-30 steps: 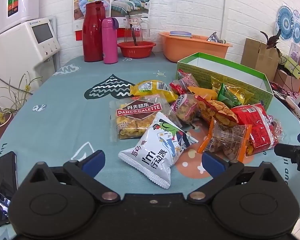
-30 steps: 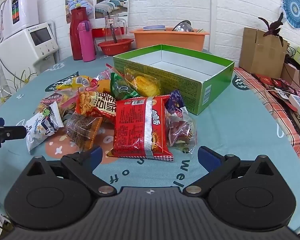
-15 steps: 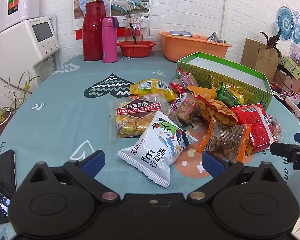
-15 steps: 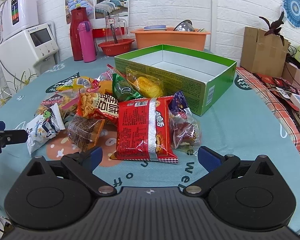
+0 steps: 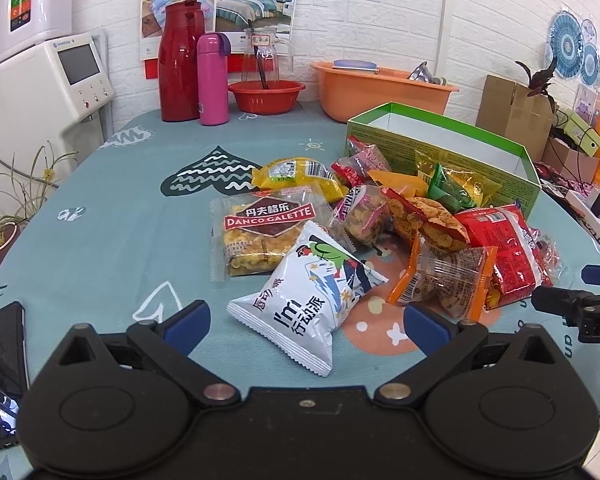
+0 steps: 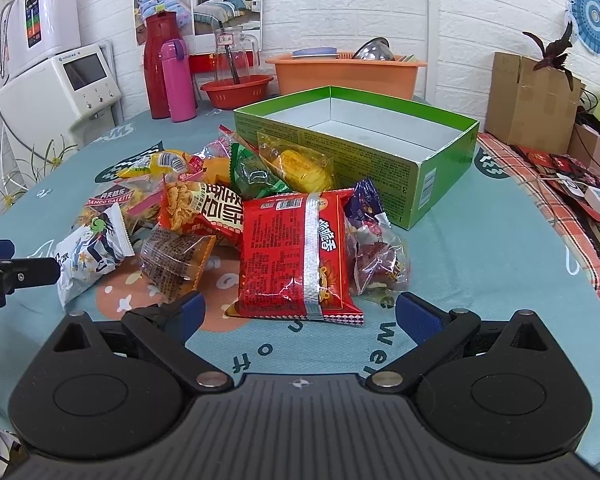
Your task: Organize snacks
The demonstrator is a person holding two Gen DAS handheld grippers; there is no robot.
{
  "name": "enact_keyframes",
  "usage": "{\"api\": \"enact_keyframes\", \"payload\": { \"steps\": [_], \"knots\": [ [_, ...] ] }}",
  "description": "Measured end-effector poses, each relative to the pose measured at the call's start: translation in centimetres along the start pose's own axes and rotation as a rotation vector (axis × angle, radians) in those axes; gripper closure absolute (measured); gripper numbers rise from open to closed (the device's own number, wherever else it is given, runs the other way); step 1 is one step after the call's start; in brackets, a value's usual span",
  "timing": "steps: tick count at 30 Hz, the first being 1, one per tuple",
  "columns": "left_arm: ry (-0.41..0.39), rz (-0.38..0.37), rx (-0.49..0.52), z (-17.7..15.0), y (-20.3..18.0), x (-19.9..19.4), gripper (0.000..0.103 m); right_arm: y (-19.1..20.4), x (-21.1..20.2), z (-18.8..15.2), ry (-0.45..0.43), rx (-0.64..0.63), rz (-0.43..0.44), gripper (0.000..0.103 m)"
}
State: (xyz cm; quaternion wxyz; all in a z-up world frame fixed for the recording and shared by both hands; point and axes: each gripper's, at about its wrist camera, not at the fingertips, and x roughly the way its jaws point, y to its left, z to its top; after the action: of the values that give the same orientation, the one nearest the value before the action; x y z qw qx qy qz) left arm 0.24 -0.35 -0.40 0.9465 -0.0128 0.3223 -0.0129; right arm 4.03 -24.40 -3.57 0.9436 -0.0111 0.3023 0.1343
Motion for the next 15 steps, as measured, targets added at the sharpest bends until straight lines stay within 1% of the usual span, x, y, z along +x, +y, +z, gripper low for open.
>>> {"api": "enact_keyframes", "payload": {
  "steps": [5, 15],
  "knots": [
    [0.003, -0.013, 0.004, 0.15, -0.15, 0.18, 0.0, -0.06, 0.18, 0.01, 0.004, 0.001, -0.001, 0.0],
    [0.013, -0.015, 0.016, 0.35, -0.44, 0.76, 0.0, -0.31, 0.89, 0.12, 0.019, 0.007, 0.007, 0.0]
  ]
}}
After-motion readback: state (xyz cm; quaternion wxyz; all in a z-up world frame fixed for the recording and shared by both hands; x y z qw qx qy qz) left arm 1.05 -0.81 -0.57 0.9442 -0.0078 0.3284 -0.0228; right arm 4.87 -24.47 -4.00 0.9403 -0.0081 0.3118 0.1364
